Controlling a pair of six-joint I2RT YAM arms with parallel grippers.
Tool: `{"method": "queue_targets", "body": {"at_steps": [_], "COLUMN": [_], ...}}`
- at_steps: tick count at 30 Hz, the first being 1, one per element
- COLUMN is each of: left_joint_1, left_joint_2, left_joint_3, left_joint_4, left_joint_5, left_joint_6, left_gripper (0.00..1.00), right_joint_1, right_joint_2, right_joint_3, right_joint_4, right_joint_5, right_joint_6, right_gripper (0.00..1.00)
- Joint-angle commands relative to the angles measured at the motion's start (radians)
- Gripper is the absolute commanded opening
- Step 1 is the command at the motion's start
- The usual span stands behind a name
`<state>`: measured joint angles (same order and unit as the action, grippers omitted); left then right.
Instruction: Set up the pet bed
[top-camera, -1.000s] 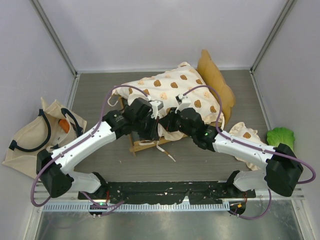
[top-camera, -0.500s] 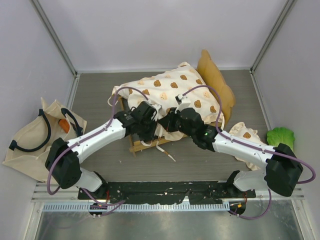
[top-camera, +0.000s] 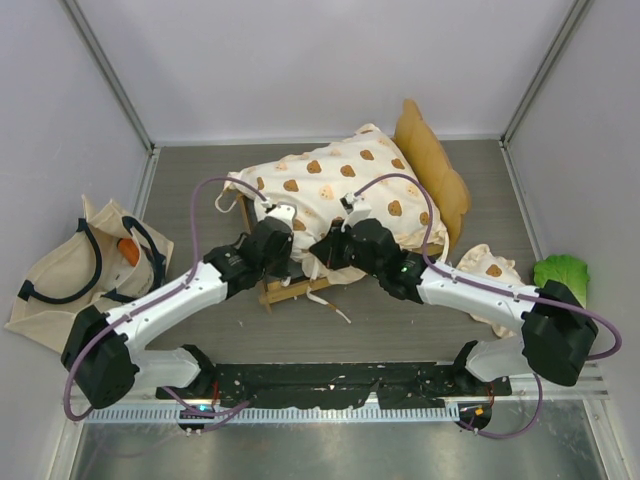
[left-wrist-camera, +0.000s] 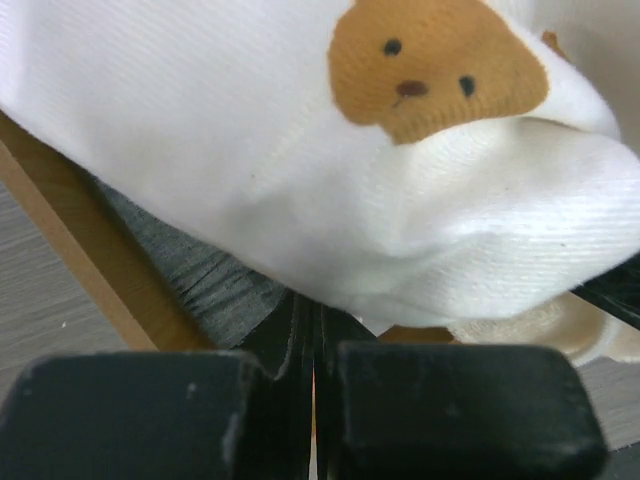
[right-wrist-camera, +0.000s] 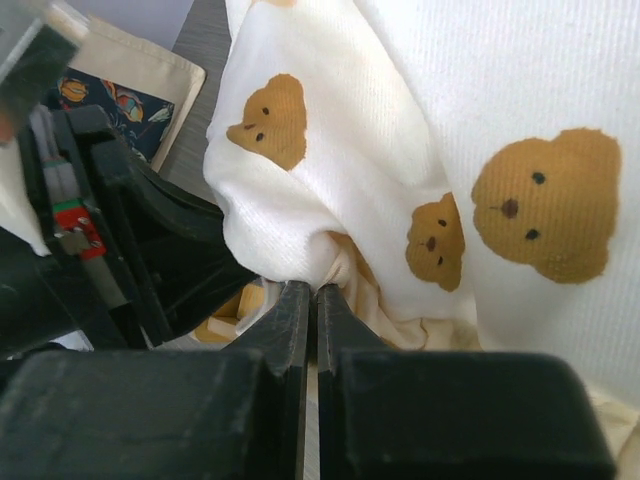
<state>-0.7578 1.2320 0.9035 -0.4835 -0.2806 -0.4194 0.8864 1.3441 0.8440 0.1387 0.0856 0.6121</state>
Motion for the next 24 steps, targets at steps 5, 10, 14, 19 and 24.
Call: {"method": "queue_targets", "body": {"at_steps": [5, 10, 14, 19, 24], "left_joint_1": [0.005, 0.005, 0.005, 0.011, 0.011], "left_joint_2": [-0.052, -0.039, -0.124, -0.209, -0.129], "left_joint_3": [-0.196, -0.190, -0.279, -0.240, -0.236], "left_joint_4": [0.475, 0.407, 0.518, 0.441, 0.391], "left_joint_5": [-0.071, -0.077, -0.142, -0.089, 0.056], "left_joint_6": [0.051, 0.030, 0.017, 0.083, 0.061], "left_gripper": [0.00, 0.00, 0.00, 0.00, 0.00], "right_joint_1": [0.011, 0.011, 0.013, 0.017, 0.016], "right_joint_2": [0.021, 0.013, 0.018, 0.023, 0.029], "right_joint_3": [0.061, 0.055, 0.052, 0.055, 0.052], "right_joint_4": [0.073, 0.071, 0.079, 0.076, 0.096], "right_joint_5": [0.003, 0.009, -0.006, -0.014, -0.021], "right_joint_6": [0.009, 0.009, 0.012, 0.020, 0.025], "right_gripper": [0.06, 0.06, 0.06, 0.06, 0.06]}}
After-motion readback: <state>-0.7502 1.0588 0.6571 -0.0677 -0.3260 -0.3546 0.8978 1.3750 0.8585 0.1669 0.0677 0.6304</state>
